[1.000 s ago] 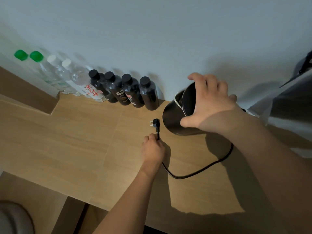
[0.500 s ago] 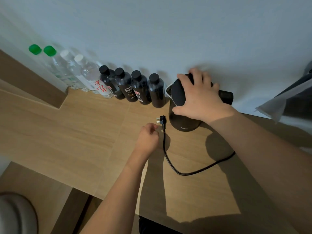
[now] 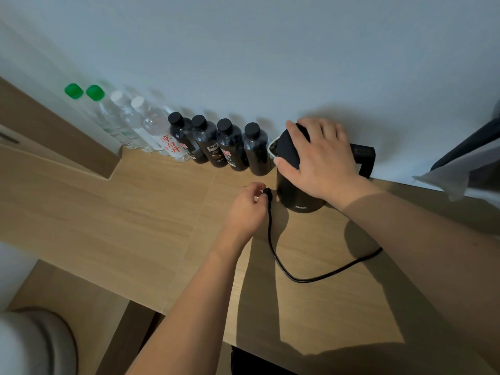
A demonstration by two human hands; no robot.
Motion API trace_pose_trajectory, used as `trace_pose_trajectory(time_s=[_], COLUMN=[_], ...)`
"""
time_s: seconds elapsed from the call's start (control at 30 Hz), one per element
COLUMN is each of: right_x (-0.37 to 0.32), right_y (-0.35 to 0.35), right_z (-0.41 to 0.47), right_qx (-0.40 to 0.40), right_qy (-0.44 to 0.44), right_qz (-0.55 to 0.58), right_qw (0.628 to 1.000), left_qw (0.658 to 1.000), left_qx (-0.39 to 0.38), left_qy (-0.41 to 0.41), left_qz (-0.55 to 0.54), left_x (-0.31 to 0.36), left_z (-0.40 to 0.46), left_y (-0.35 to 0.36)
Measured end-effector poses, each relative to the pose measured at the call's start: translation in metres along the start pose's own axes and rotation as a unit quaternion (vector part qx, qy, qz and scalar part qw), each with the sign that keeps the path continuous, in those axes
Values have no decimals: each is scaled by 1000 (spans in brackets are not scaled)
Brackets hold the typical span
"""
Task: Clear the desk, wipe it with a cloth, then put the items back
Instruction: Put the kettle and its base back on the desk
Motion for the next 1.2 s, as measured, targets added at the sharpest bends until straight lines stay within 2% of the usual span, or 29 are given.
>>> trace_pose_trajectory(time_s=[0.17, 0.33, 0.43, 0.6, 0.8, 0.97, 1.2], right_x=[-2, -21, -37, -49, -54, -36, 7], right_y=[-9, -28, -38, -47, -60, -67, -70], right_z=[-9, -46, -68, -102, -157, -231, -351], right_qx=[-8, 95, 127, 135, 105, 77, 134], right_qy=[-2, 12, 28, 67, 186, 289, 436], right_qz=[38, 126, 180, 196, 168, 151, 150], right_qw=[999, 987, 975, 969, 962, 942, 877], left_qw=[991, 948, 924, 904, 885, 869, 812], left_qx=[103, 219, 234, 208, 131, 48, -72], left_qy=[90, 220, 285, 349, 418, 472, 566], left_qz=[2, 74, 103, 131, 159, 142, 124], left_x=[6, 11, 16, 14, 14, 30, 65], left_z=[-18, -37, -50, -63, -70, -95, -170], left_y=[-17, -47, -57, -69, -63, -10, 90])
Point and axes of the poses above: each hand's wrist, its own z-axis towards the middle knuckle, its own y-axis out of the palm, x = y × z, the point moved 2 cm from there along z, towards the middle knuckle, and after that the axes turned 11 degrees about -z, right-handed, at the moved point
